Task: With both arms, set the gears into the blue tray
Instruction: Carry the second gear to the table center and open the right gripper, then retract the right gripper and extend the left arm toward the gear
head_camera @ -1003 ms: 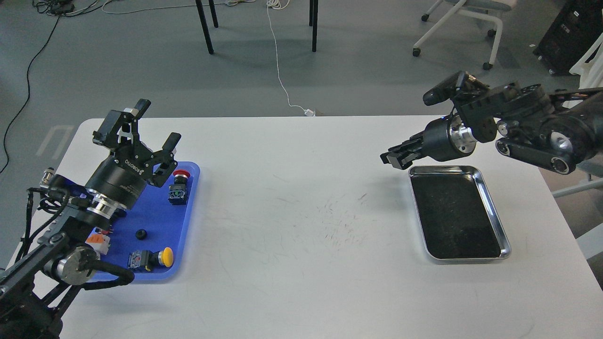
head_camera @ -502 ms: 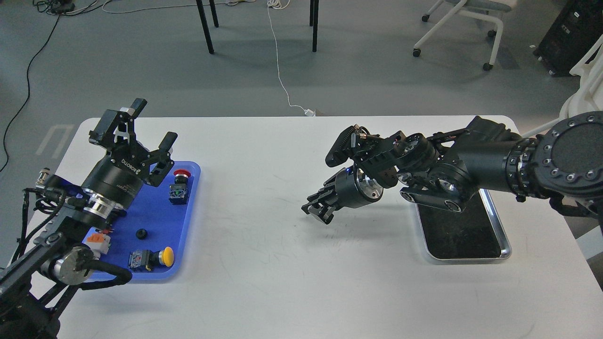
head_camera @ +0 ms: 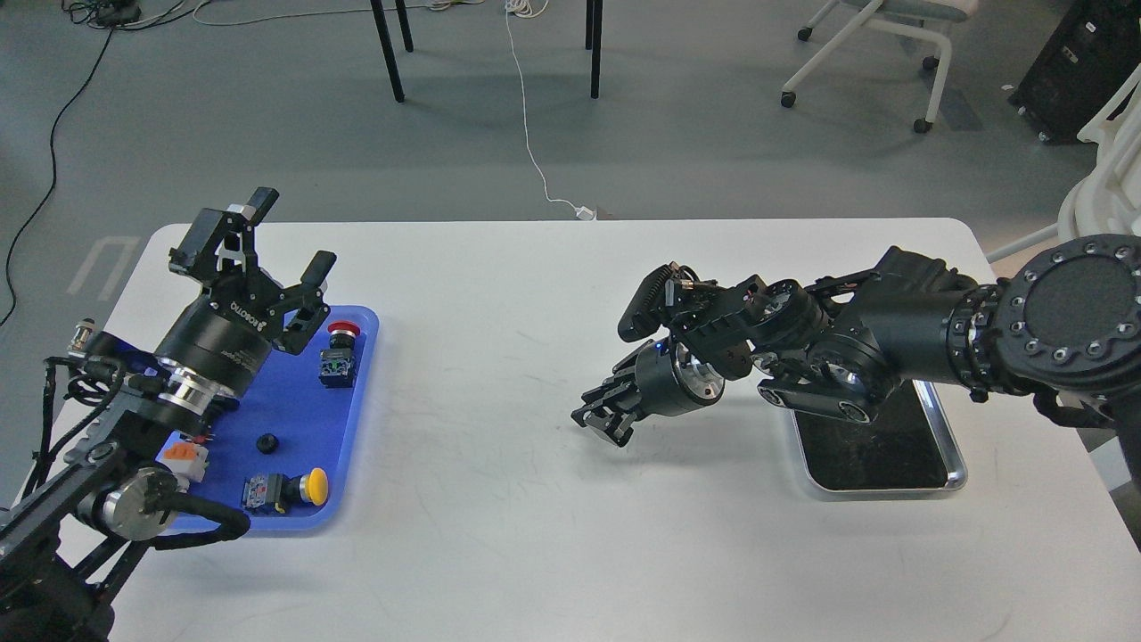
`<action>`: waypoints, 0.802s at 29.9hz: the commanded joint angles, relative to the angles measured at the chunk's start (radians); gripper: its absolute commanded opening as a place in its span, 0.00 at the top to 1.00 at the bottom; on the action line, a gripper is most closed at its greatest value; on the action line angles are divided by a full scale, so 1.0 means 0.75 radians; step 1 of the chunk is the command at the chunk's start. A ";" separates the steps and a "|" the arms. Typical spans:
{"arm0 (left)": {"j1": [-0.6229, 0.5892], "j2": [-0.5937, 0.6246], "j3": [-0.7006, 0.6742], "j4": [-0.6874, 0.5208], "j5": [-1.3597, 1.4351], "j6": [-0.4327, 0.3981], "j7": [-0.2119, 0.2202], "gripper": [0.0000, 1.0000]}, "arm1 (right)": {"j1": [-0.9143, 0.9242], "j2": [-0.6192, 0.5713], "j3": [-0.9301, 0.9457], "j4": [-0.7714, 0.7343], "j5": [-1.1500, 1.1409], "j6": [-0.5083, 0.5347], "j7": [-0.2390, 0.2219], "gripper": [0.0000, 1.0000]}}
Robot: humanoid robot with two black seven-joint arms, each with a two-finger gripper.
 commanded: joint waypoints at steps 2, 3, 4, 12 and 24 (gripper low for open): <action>0.000 -0.006 0.003 0.000 0.000 0.000 0.000 0.02 | -0.005 0.000 -0.016 -0.002 0.002 -0.014 0.000 0.64; 0.000 -0.006 0.003 0.000 -0.002 0.000 0.000 0.02 | -0.005 0.000 -0.016 -0.002 0.002 -0.014 0.000 0.63; 0.000 -0.006 0.003 0.000 0.000 0.000 0.000 0.02 | -0.005 0.000 -0.016 -0.002 0.002 -0.014 0.000 0.62; 0.000 0.006 0.003 0.000 -0.002 0.000 -0.006 0.02 | 0.013 -0.047 0.072 0.014 0.169 -0.036 0.000 0.05; -0.094 0.018 0.019 0.004 0.041 0.000 -0.043 0.02 | -0.305 -0.697 0.713 0.358 0.772 -0.034 0.000 0.03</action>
